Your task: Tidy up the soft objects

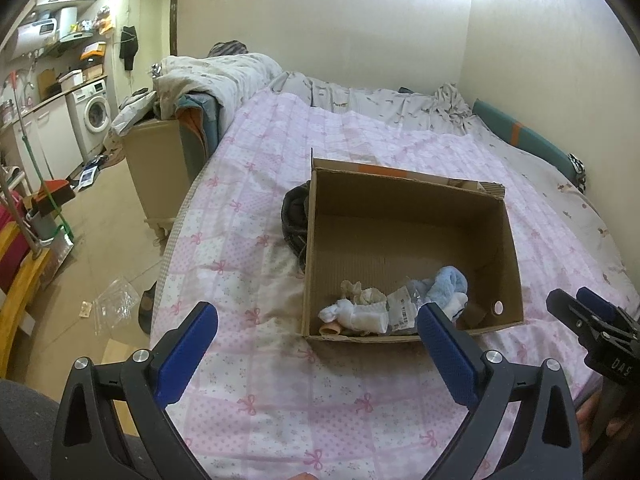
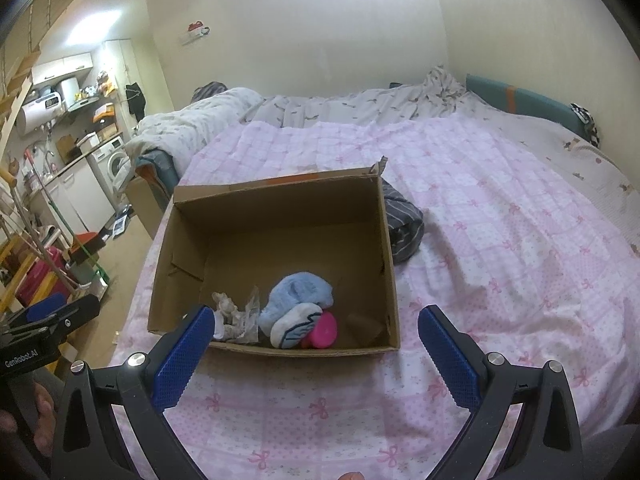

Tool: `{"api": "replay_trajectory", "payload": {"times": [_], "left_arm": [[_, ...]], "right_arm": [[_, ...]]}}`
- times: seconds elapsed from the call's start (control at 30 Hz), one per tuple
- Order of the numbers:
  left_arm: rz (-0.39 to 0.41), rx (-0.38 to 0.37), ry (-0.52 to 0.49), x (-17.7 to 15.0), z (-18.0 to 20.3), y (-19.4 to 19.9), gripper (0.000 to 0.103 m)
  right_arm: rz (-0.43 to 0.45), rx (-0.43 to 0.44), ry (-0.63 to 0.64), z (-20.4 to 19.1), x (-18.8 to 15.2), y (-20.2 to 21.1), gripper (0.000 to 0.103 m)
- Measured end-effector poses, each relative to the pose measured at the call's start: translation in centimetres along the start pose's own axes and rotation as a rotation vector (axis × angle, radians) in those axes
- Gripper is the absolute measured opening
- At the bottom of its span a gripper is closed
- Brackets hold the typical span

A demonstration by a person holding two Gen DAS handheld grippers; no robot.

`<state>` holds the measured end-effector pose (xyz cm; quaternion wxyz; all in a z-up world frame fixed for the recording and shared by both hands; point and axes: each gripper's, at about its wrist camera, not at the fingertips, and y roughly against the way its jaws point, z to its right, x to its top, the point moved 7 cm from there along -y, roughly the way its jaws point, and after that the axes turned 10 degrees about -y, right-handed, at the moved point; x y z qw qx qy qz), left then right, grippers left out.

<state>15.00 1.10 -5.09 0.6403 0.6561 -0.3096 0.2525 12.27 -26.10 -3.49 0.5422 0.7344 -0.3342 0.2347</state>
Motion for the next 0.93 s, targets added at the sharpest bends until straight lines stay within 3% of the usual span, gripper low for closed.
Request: {"api": "replay_trajectory", "payload": {"times": [0.73,0.93], "left_arm": [[-0.004,-0.01,-0.006,-0.31,0.53,-0.1,0.1],[0.01,-0.009,-0.009,-0.29,0.66,0.15,0.1]], "right_arm": [[-0.001,0.0,-0.002,-0.06,-0.03,0.1,0.103],[-0.009,0.037,-0.022,-0.25,0.06,0.19,0.103]]}}
